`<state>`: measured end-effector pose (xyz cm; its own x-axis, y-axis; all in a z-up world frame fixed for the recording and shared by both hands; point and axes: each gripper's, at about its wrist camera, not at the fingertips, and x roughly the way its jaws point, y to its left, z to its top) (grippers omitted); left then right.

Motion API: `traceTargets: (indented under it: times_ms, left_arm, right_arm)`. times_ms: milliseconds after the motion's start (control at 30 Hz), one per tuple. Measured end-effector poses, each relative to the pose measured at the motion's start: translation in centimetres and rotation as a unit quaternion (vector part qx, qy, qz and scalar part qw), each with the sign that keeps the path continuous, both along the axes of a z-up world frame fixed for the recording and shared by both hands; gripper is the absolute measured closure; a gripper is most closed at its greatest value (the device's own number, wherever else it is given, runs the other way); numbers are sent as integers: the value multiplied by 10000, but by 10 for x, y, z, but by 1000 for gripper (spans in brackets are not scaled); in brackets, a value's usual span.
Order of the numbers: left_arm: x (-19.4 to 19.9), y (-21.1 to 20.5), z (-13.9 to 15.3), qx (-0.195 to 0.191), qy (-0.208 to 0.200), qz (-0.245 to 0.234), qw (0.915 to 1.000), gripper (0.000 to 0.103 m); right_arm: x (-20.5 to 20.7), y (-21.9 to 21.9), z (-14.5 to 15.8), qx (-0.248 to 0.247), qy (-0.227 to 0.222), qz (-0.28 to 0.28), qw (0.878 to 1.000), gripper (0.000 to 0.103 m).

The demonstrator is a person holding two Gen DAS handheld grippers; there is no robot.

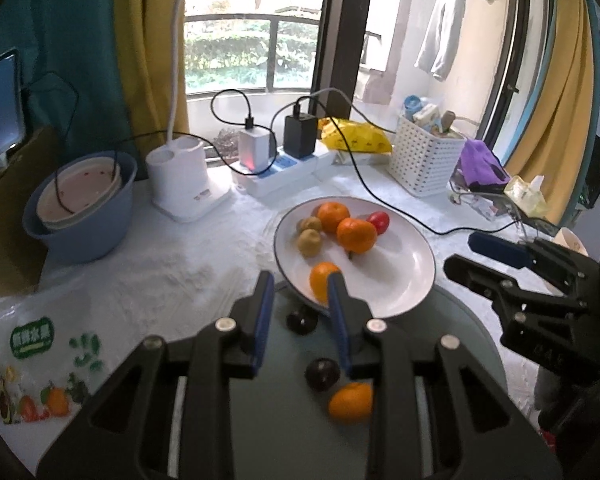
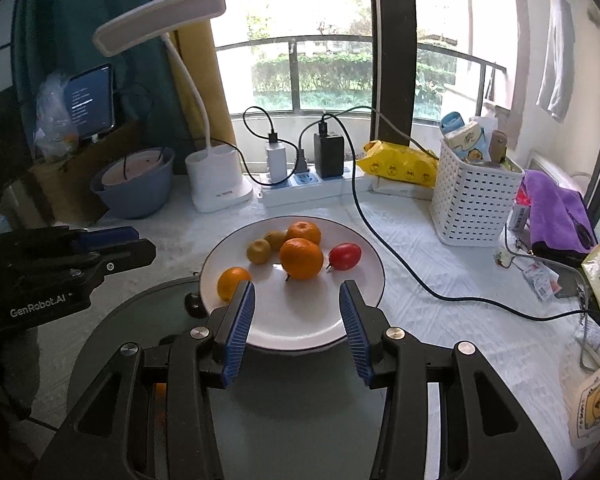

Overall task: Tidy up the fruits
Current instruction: 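Move both open grippers back from the plate to the board, then grasp a red tomato with the right gripper while the left grasps an orange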

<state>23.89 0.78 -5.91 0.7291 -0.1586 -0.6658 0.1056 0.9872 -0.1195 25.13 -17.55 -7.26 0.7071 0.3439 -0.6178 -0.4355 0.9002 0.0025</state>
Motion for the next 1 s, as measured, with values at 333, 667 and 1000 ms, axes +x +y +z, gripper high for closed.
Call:
traceTargets:
  times_ms: [333,667,1000]
  left_arm:
    - [-38,16,-6,-99,-25,188,9998,60]
    - [-66,35,-21,-168,15,421,9990,60]
    - [-82,46,-42,-235,171,628,9976,60]
  right_arm:
    - [-30,14,-7,-67,68,156,9998,56]
    - [-52,31,-19,-57,233,343,9991,56]
    - [-65,42,-45,-186,514,490,9973,56]
